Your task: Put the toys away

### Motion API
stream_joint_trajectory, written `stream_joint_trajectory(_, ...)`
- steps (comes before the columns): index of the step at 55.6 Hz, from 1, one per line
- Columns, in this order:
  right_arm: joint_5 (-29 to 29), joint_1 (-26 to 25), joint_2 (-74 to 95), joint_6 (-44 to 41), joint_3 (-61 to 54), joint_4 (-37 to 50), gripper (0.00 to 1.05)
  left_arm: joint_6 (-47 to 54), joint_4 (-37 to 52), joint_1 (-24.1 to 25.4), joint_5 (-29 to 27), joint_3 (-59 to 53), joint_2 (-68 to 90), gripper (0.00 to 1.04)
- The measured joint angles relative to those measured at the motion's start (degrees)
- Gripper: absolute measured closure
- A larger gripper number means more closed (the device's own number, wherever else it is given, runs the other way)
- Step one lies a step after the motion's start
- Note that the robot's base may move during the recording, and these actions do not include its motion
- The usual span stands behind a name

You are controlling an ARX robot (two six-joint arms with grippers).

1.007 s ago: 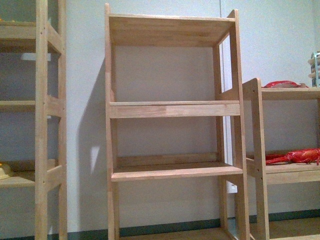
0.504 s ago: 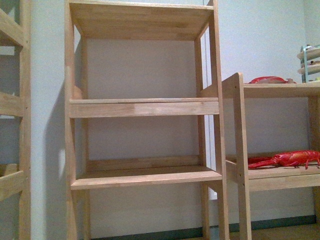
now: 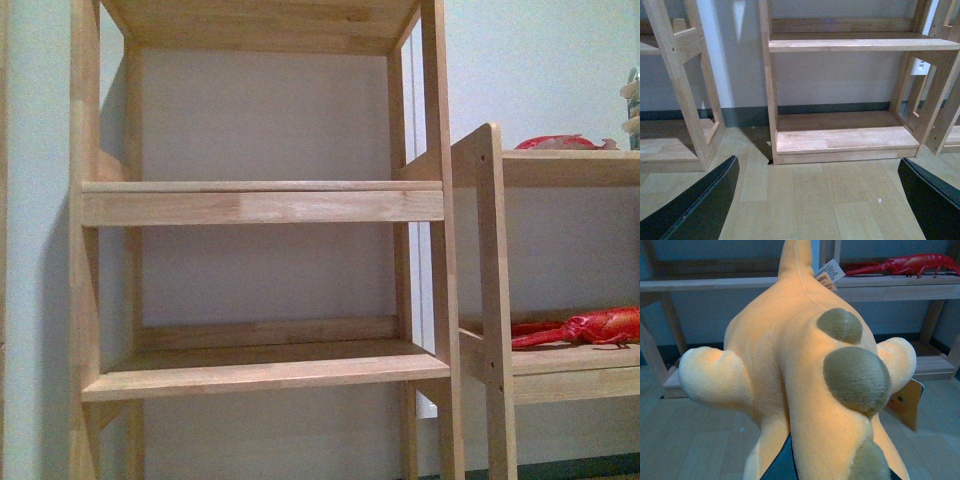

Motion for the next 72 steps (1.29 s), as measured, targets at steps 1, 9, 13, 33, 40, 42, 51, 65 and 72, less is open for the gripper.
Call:
stream_joint_trajectory(1,0.0,0.0,0.0,0.0,0.0,0.0,0.98,0.0,0.0,0.0,0.0,0.0,0.0,0.06)
stream_joint_trajectory(9,0.0,0.0,0.0,0.0,0.0,0.0,0.98,0.0,0.0,0.0,0.0,0.0,0.0,0.06)
stream_joint_trajectory(13,0.0,0.0,0.0,0.0,0.0,0.0,0.98,0.0,0.0,0.0,0.0,0.0,0.0,0.06)
stream_joint_trajectory(33,0.0,0.0,0.0,0.0,0.0,0.0,0.98,0.0,0.0,0.0,0.0,0.0,0.0,0.06)
stream_joint_trajectory(40,0.0,0.0,0.0,0.0,0.0,0.0,0.98,0.0,0.0,0.0,0.0,0.0,0.0,0.06)
stream_joint_trajectory(42,0.0,0.0,0.0,0.0,0.0,0.0,0.98,0.0,0.0,0.0,0.0,0.0,0.0,0.06)
stream_joint_trajectory(51,0.4,0.0,0.0,0.0,0.0,0.0,0.98,0.0,0.0,0.0,0.0,0.0,0.0,0.06)
stream_joint_trajectory(65,0.2,0.0,0.0,0.0,0.0,0.0,0.98,0.0,0.0,0.0,0.0,0.0,0.0,0.06)
stream_joint_trajectory(72,0.1,0.0,0.0,0.0,0.0,0.0,0.98,0.0,0.0,0.0,0.0,0.0,0.1,0.06)
